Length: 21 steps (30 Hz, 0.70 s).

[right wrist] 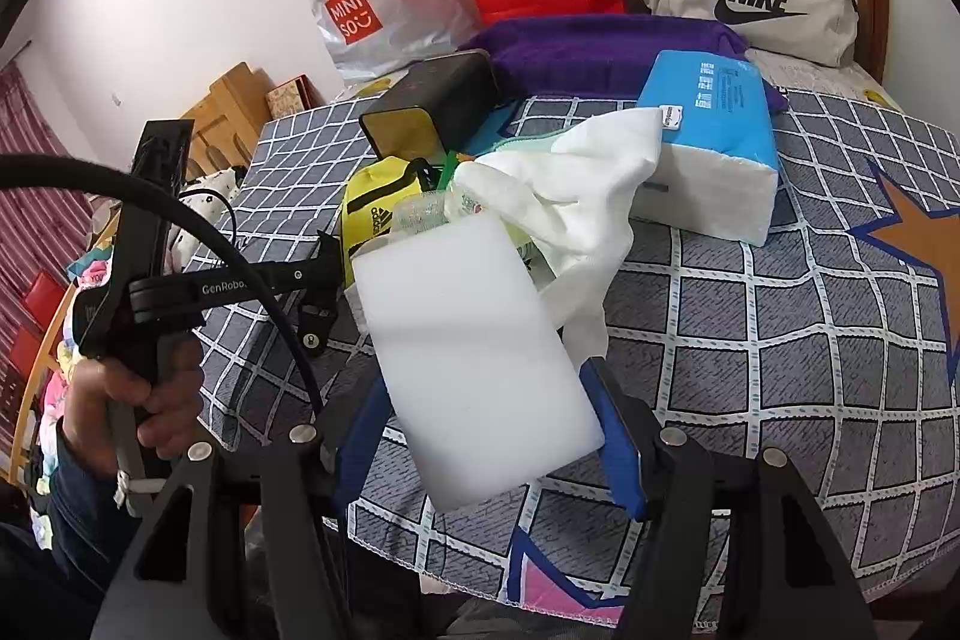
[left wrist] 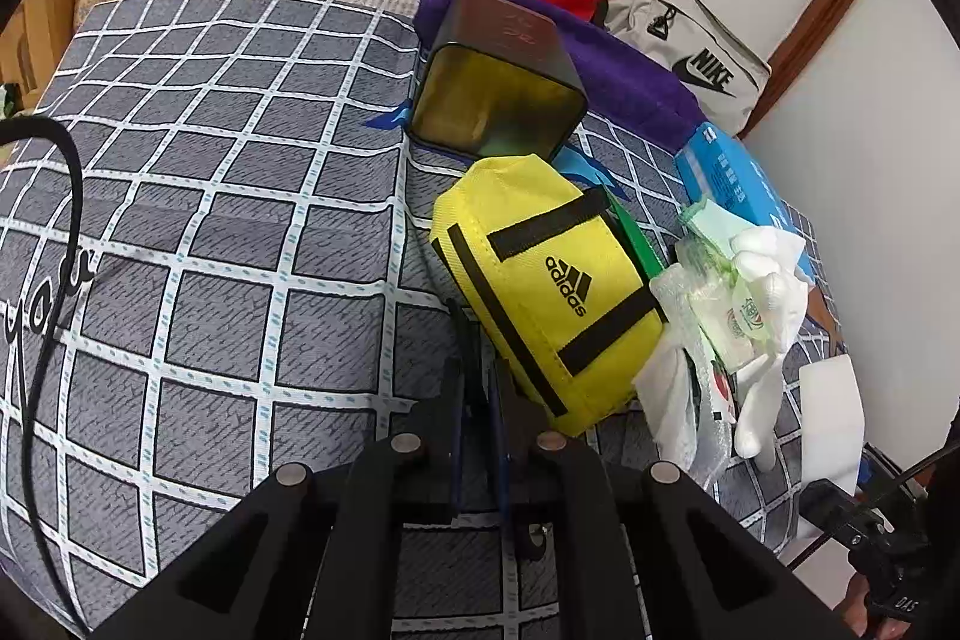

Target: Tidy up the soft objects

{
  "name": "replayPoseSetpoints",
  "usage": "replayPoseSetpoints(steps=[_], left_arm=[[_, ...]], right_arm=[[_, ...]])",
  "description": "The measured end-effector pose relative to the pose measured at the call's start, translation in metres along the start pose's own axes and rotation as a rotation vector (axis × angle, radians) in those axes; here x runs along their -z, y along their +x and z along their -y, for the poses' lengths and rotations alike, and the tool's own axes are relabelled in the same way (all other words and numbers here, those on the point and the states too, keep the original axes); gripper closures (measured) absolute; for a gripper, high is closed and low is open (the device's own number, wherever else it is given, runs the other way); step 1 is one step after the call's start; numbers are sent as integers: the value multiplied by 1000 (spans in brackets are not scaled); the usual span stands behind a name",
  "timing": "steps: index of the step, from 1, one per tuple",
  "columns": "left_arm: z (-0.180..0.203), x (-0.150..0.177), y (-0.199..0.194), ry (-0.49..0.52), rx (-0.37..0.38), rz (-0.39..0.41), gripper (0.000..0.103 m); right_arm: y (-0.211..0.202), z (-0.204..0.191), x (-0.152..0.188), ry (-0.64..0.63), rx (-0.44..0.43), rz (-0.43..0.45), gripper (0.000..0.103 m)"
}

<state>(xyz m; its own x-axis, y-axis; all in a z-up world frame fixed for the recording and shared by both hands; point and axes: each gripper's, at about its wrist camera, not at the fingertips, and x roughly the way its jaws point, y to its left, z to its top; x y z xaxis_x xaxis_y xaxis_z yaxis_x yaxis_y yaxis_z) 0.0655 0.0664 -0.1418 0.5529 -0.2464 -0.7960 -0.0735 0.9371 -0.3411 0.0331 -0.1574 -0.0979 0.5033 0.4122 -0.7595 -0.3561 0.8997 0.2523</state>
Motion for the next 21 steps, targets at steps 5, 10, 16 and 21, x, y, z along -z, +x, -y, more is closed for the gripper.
replayPoseSetpoints(steps=[5, 10, 16, 21], left_arm=[[-6, 7, -1, -38, 33, 55, 94], [-12, 10, -1, -78, 68, 75, 95], [-9, 7, 1, -63, 59, 66, 95], [-9, 9, 0, -59, 55, 72, 95]], right_arm=[[3, 1, -1, 6, 4, -2, 40], [7, 1, -3, 12, 0, -7, 40], [10, -4, -6, 1, 1, -7, 40], [12, -6, -7, -5, 4, -11, 40]])
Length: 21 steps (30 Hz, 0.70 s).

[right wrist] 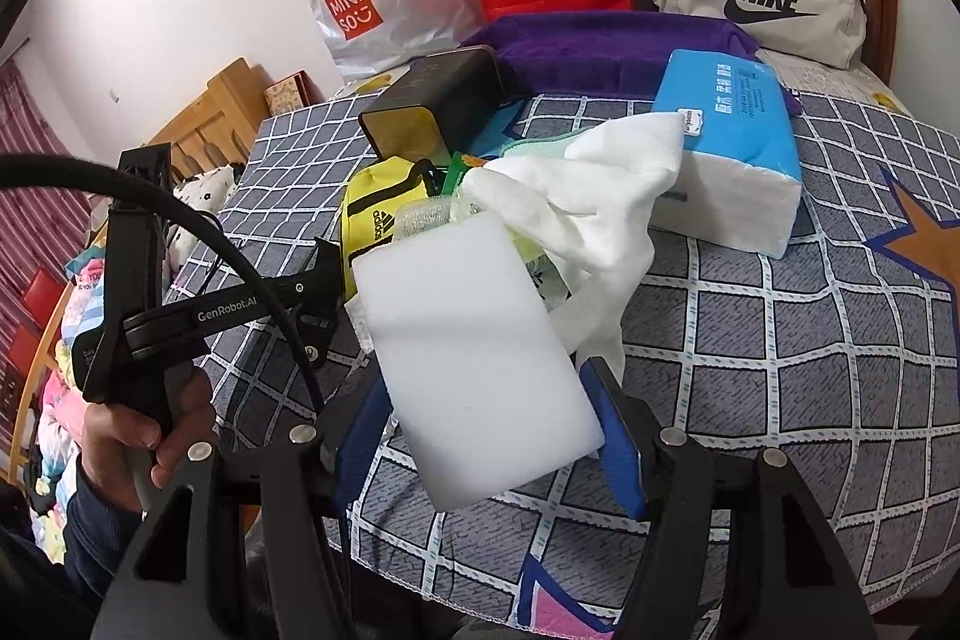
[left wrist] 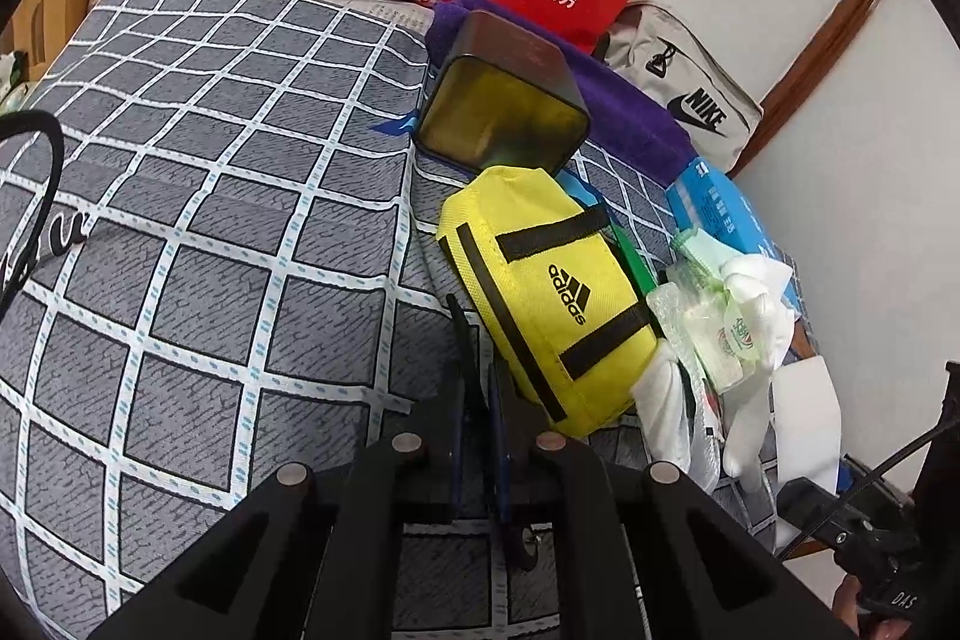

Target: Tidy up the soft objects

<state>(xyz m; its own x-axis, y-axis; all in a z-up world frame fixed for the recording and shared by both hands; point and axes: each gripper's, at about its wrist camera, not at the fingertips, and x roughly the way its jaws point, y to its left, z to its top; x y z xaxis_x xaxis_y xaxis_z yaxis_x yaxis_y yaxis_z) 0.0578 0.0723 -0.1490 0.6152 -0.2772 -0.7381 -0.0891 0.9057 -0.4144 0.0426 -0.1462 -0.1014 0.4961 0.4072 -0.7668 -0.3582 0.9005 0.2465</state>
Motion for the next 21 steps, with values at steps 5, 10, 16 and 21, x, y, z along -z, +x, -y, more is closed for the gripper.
replayPoseSetpoints(steps=[5, 10, 16, 21], left_arm=[[-1, -3, -6, 0, -9, -17, 96], [1, -12, -19, 15, -22, -21, 98], [10, -29, -38, 41, -47, 16, 98], [16, -46, -52, 55, -50, 43, 98]], right_arm=[[-3, -1, -2, -6, 6, 6, 40], [-7, -3, -9, -20, 27, 16, 40], [-13, -6, -23, -35, 28, 40, 41], [-16, -7, -37, -45, 39, 52, 41]])
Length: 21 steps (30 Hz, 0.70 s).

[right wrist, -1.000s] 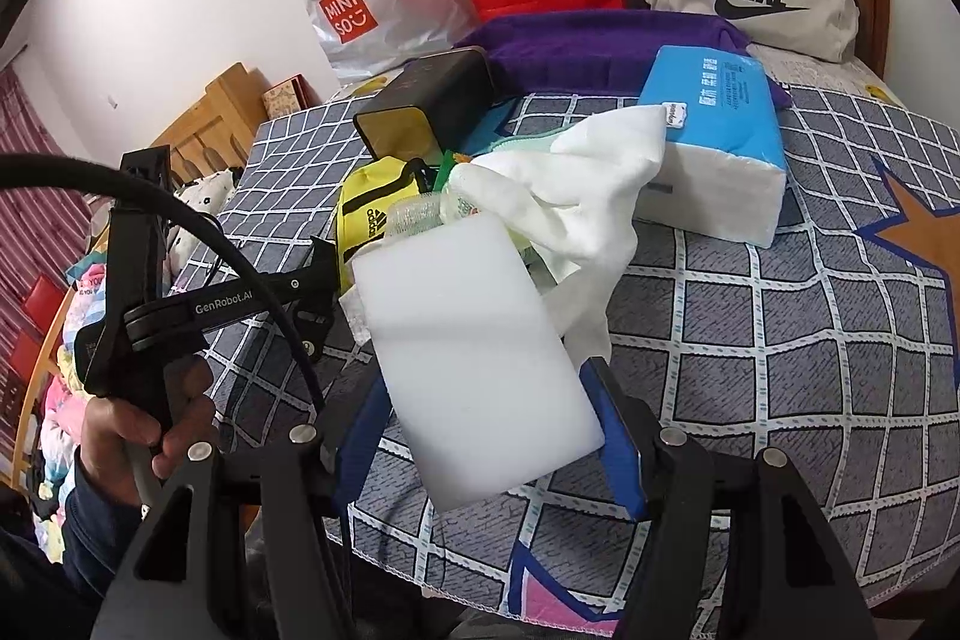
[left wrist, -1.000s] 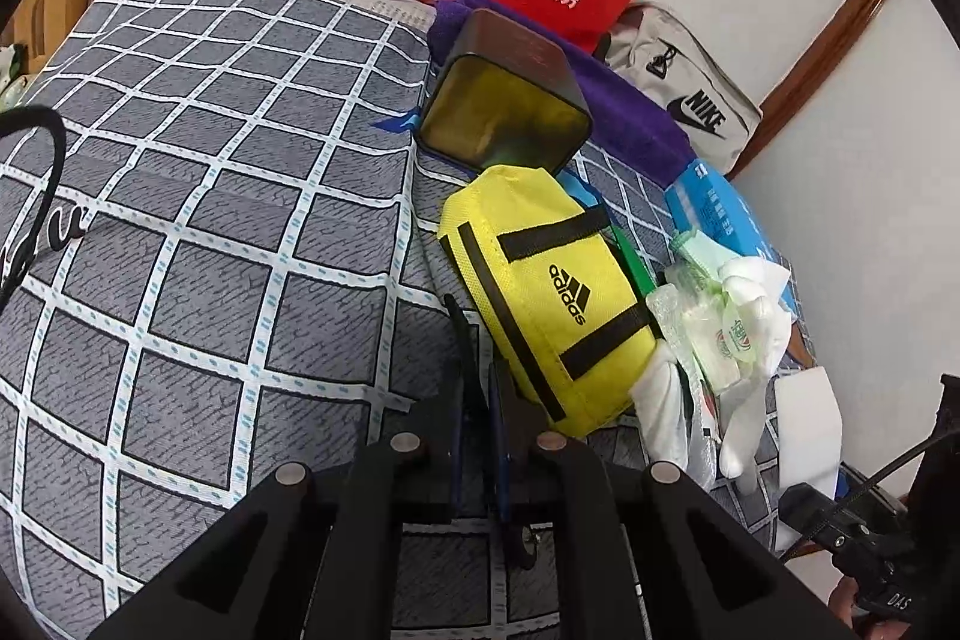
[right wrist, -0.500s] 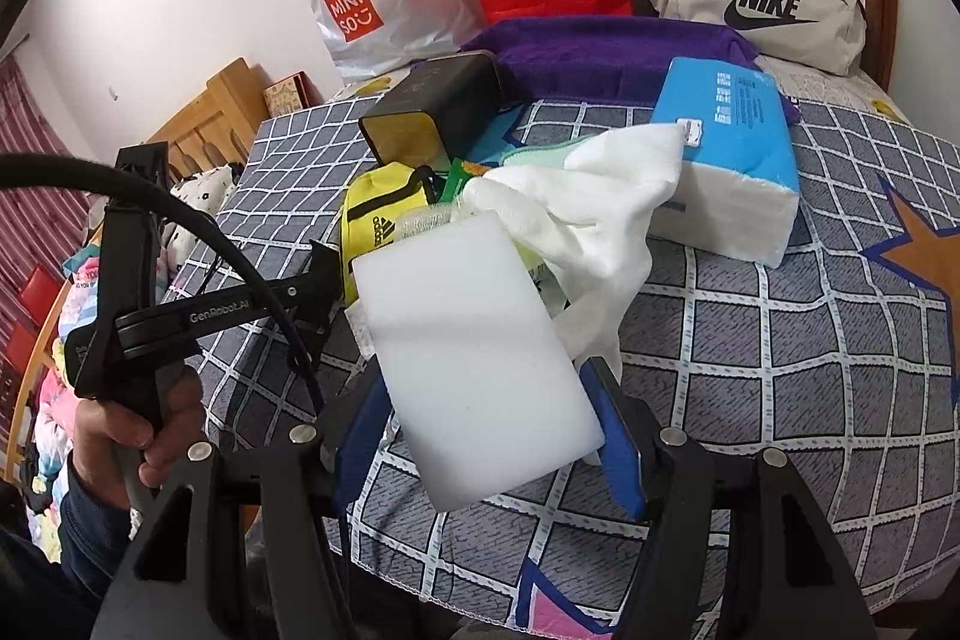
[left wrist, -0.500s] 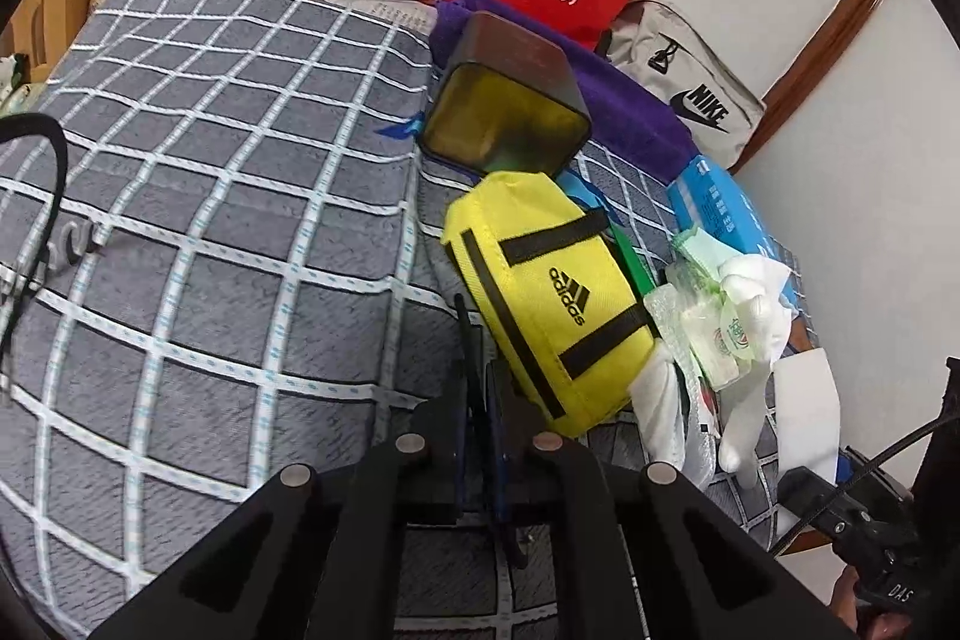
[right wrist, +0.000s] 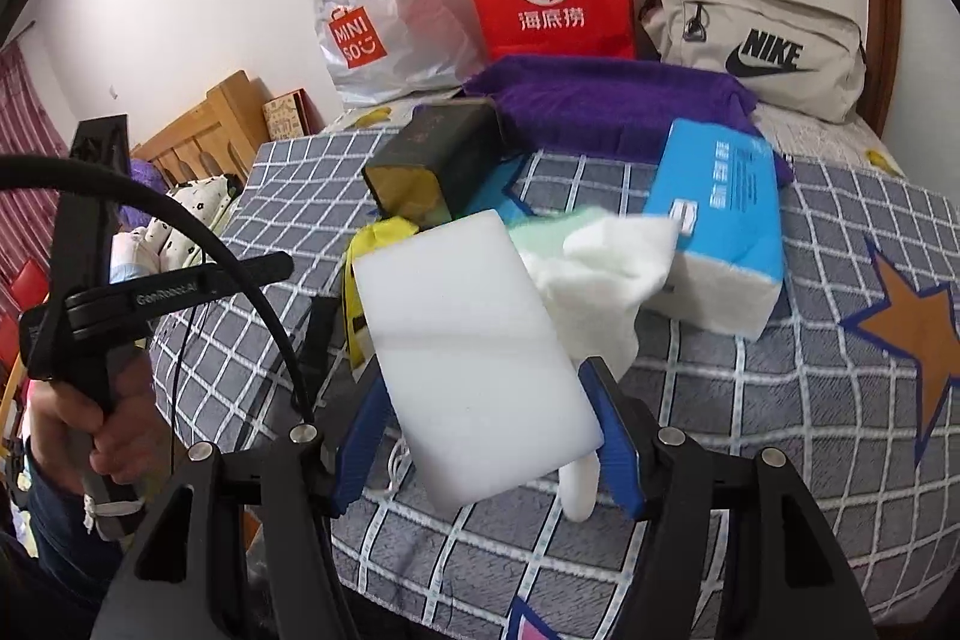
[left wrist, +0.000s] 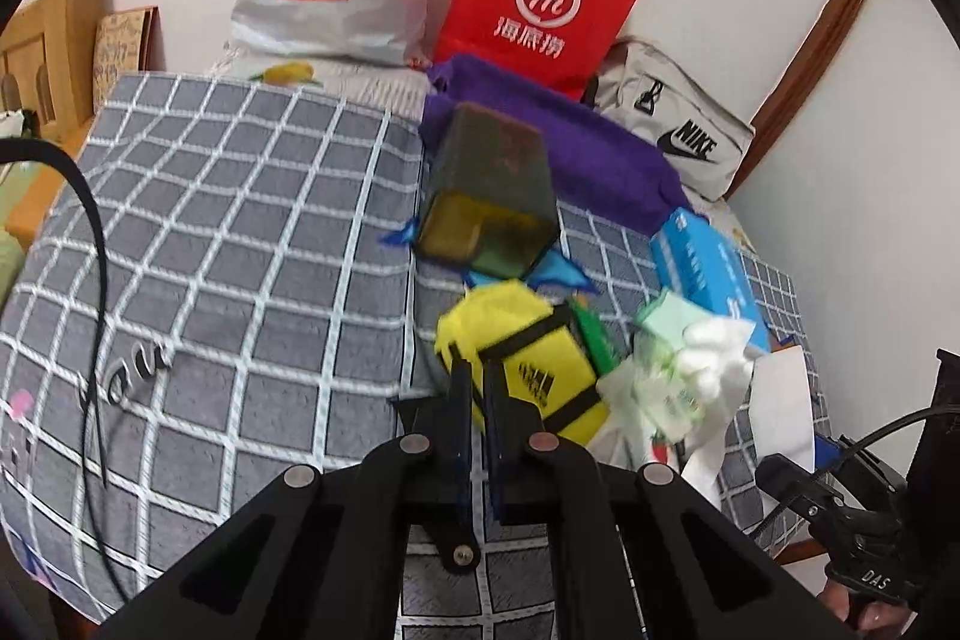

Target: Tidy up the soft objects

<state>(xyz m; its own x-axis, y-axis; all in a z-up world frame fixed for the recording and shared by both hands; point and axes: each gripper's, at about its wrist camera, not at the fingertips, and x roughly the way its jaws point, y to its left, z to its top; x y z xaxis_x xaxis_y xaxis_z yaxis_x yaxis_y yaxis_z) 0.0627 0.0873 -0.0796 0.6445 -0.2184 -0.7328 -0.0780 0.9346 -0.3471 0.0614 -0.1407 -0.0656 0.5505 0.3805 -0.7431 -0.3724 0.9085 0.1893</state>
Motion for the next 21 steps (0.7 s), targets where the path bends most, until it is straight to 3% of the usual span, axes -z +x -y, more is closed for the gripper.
replayPoseSetpoints(steps=[9, 13, 18, 21], left_arm=[[1, -33, -11, 26, -17, 35, 98], [-2, -29, 2, 24, -23, -36, 98], [-10, -3, 26, 22, -104, -150, 98], [-7, 8, 32, 27, -100, -169, 97]], right_arm=[[-3, 7, -34, -12, 25, 35, 41], [0, 7, -40, -16, 17, 34, 41], [7, 5, -37, -17, -8, 24, 41], [14, 7, -31, 1, -21, 2, 41]])
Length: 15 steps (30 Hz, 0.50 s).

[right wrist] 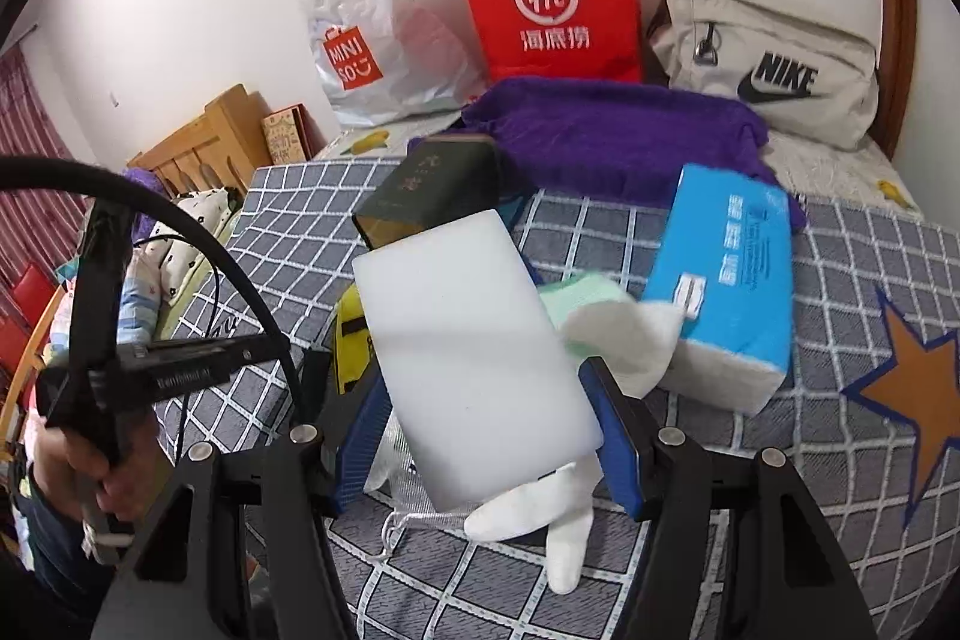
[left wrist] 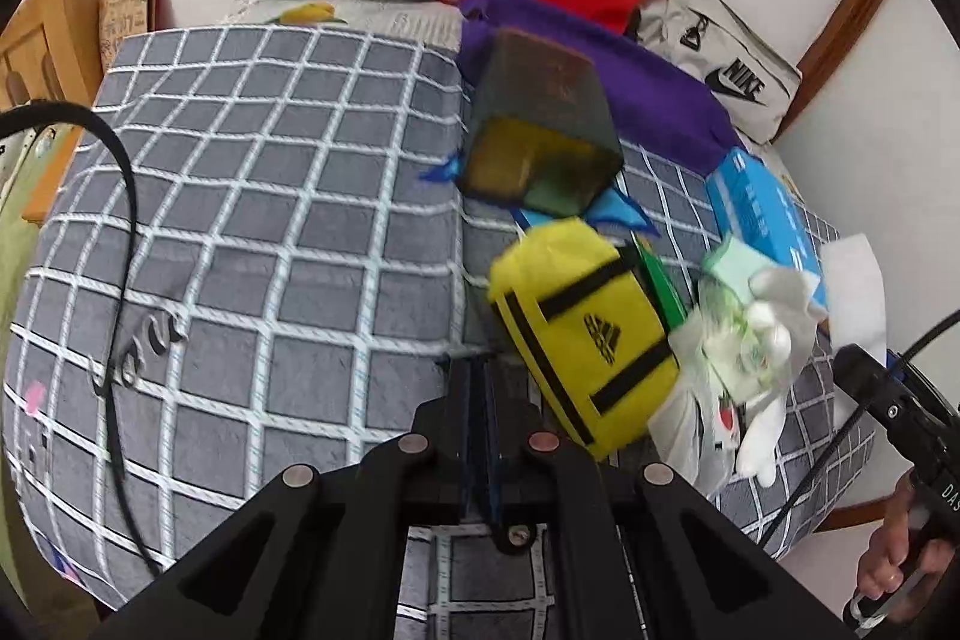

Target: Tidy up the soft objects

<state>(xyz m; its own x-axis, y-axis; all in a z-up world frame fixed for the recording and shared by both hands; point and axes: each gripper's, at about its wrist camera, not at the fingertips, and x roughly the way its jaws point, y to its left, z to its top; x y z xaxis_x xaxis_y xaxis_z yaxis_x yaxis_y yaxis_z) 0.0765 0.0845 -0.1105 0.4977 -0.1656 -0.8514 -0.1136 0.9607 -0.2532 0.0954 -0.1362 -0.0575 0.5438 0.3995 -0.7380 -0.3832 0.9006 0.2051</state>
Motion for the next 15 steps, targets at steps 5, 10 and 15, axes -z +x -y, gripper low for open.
replayPoseSetpoints(steps=[5, 10, 15], left_arm=[[9, 10, 16, 23, -72, -44, 80], [14, 16, 23, 39, -68, -48, 68], [26, 22, 25, 70, -112, -26, 63]], right_arm=[[4, 3, 12, 1, 2, -26, 41], [3, 14, 23, 32, -2, -27, 40], [8, 25, 32, 63, -6, -44, 40]])
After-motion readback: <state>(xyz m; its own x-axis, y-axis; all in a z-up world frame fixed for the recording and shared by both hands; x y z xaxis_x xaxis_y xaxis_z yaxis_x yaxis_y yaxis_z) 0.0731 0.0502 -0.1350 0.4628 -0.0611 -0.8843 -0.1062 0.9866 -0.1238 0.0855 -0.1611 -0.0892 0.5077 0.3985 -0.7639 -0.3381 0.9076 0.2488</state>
